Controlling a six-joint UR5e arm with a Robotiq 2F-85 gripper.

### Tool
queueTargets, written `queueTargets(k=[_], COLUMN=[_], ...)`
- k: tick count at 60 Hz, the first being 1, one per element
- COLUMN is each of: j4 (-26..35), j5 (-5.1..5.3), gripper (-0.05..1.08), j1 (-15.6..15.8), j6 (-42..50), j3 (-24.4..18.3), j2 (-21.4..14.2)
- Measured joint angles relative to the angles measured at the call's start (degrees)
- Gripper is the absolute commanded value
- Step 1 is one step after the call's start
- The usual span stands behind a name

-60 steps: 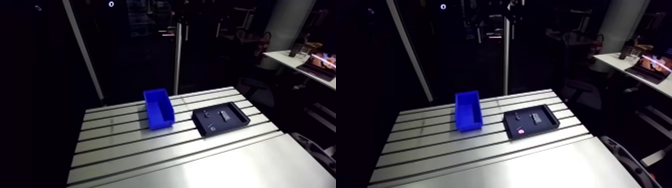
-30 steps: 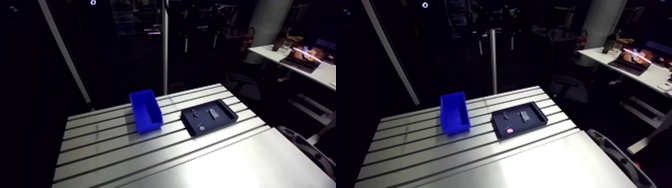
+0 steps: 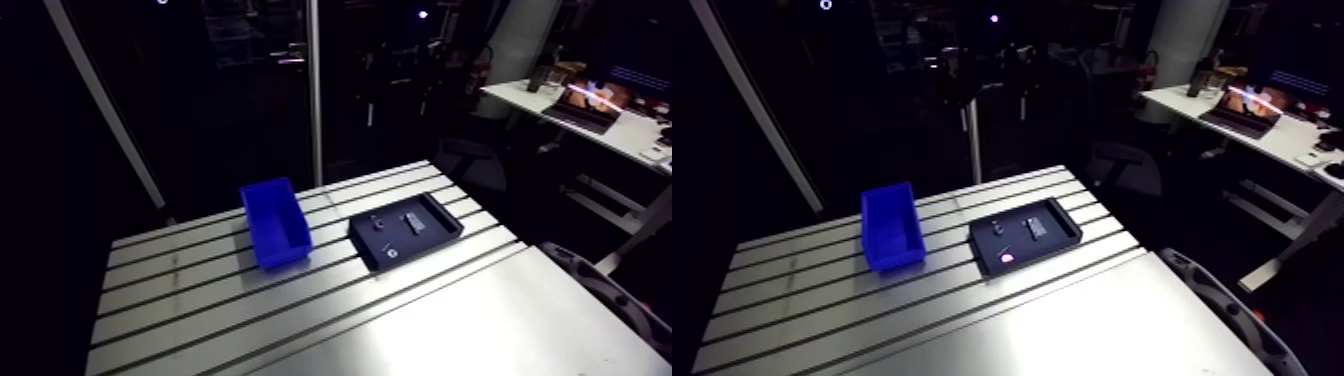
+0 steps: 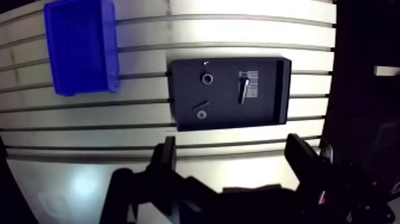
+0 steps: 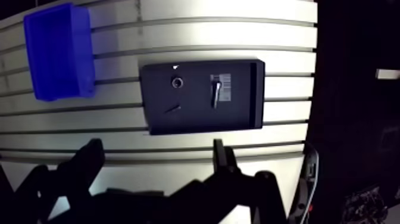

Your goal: Pick up the M10 bolt from the tray and put it into the blue bin.

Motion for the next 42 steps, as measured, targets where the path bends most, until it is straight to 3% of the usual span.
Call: queueTargets(k=[42], j4=[-9.5], j5=[0.06], gripper=[0.01], j1=[-4.5], j6=[-2.2], j3=[7.6], j2=[3.7])
